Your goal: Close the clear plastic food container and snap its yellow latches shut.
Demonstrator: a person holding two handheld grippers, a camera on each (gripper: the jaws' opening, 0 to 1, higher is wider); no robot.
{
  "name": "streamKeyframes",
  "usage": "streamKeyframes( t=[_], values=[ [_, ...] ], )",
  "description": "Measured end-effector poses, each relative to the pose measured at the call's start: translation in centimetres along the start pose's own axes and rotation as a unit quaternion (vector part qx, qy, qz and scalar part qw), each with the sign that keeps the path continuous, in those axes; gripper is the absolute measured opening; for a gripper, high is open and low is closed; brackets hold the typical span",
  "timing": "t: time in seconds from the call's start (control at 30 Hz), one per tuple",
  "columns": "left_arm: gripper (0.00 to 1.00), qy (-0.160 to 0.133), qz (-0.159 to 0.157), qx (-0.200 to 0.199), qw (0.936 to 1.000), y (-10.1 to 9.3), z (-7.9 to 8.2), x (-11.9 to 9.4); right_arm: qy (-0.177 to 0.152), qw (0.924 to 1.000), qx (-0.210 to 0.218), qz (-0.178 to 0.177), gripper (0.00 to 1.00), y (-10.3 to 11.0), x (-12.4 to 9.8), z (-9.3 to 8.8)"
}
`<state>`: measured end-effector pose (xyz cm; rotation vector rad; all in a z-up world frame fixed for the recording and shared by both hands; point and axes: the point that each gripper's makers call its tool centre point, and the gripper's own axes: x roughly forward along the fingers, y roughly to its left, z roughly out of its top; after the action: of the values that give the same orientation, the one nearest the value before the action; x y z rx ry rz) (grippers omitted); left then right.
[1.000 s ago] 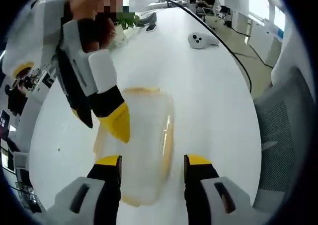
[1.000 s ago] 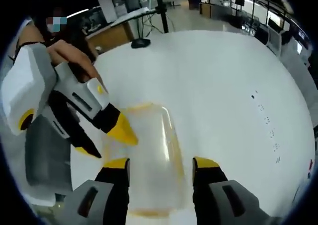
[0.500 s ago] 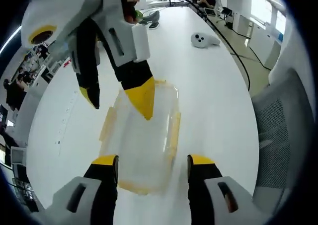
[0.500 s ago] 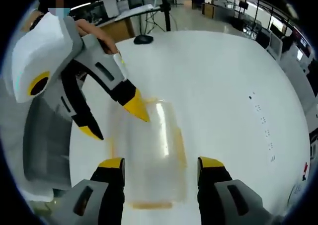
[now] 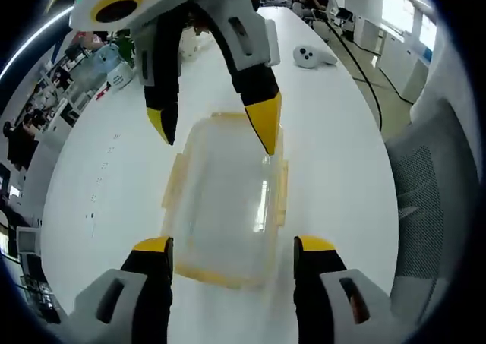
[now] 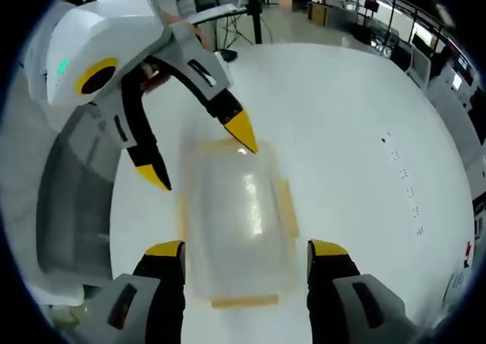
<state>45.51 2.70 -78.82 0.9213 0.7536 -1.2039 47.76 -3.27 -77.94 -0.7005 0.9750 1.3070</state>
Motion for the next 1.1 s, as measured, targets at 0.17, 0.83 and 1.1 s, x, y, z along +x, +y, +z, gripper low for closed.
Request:
streamKeyframes(
  t=[0.17,0.83,1.1],
  values=[
    [0.67,0.003,-0.004,0.007,1.0,0.1,0.0,0.3,0.001,1.0,-0.001,-0.001,0.67,0.4,0.0,-0.3],
    [0.75,0.018,-0.016,0.028,0.9993,1.4,-0.2,1.4,0.011,0.9993,-0.031,-0.016,0.72,1.3,0.8,-1.3],
    [0.79,0.027,-0.021,0.03,0.999,1.5,-0.6,2.3,0.016,0.9982,-0.051,-0.028,0.74,1.0,1.3,-1.4]
  ],
)
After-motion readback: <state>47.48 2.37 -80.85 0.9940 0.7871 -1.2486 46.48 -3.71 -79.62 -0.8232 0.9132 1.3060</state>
